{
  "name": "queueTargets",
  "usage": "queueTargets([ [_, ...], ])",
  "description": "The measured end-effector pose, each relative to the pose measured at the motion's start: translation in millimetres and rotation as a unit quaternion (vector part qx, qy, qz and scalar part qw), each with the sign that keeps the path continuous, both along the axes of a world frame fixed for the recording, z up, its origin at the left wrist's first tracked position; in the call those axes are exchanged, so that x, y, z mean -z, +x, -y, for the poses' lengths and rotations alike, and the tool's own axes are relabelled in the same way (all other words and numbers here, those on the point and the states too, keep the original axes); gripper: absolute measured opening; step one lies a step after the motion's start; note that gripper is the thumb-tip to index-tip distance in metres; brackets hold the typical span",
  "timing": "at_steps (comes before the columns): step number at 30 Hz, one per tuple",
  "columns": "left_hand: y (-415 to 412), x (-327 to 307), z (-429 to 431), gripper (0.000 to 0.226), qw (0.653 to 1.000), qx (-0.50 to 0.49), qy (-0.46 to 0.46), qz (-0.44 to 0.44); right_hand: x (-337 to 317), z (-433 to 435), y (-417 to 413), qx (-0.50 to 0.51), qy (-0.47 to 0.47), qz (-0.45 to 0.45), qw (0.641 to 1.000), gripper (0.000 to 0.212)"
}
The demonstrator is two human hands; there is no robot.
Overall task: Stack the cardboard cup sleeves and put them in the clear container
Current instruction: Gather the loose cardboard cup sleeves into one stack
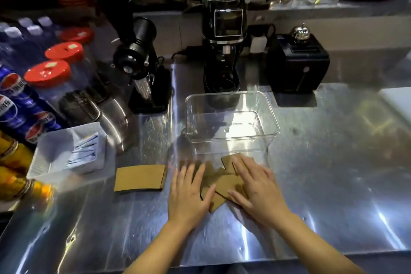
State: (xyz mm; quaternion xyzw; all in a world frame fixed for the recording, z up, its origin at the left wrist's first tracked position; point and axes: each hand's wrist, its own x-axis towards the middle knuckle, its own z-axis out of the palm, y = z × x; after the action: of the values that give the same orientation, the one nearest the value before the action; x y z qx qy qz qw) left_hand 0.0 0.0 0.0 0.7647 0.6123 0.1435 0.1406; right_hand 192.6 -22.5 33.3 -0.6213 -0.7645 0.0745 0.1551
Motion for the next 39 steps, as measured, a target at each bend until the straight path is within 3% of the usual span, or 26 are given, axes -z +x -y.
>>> queueTargets([
  [7, -1, 23, 4, 0.064, 0.999, 0.024, 0.003, -0.034, 30, 13, 6, 0.008, -0.139, 0.034, 0.990, 0.075],
  [16, -2, 21, 4, 0.061, 0.999, 0.026, 0.003, -0.025, 24, 6, 4, 0.033, -0.098, -0.029, 0.994, 0.062],
  [19, 1, 13, 4, 0.052, 1.000, 0.005, 0.013, 0.028, 22, 2, 1, 0.054, -0.117, -0.041, 0.991, 0.070],
  [22, 6, 0, 9, 0.041, 0.984, -0.060, -0.007, 0.168, 19, 1, -3, 0.101, -0.137, -0.148, 0.974, 0.070],
  [26, 17, -24, 14, 0.038, 0.901, -0.163, -0.098, 0.389, 14, 1, -7, 0.129, -0.163, -0.250, 0.946, 0.068],
  [31, 28, -41, 2, 0.058, 0.682, -0.199, -0.286, 0.643, 4, 2, -20, 0.101, -0.171, -0.324, 0.925, 0.057],
  [34, 31, -45, -1, 0.045, 0.582, -0.175, -0.368, 0.704, 2, 3, -30, 0.083, -0.182, -0.366, 0.909, 0.047],
  [36, 34, -47, -2, 0.030, 0.547, -0.178, -0.400, 0.713, 1, 4, -35, 0.074, -0.182, -0.379, 0.904, 0.046],
  [39, 41, -48, -5, 0.024, 0.504, -0.201, -0.418, 0.729, 0, 6, -37, 0.065, -0.186, -0.363, 0.911, 0.049],
])
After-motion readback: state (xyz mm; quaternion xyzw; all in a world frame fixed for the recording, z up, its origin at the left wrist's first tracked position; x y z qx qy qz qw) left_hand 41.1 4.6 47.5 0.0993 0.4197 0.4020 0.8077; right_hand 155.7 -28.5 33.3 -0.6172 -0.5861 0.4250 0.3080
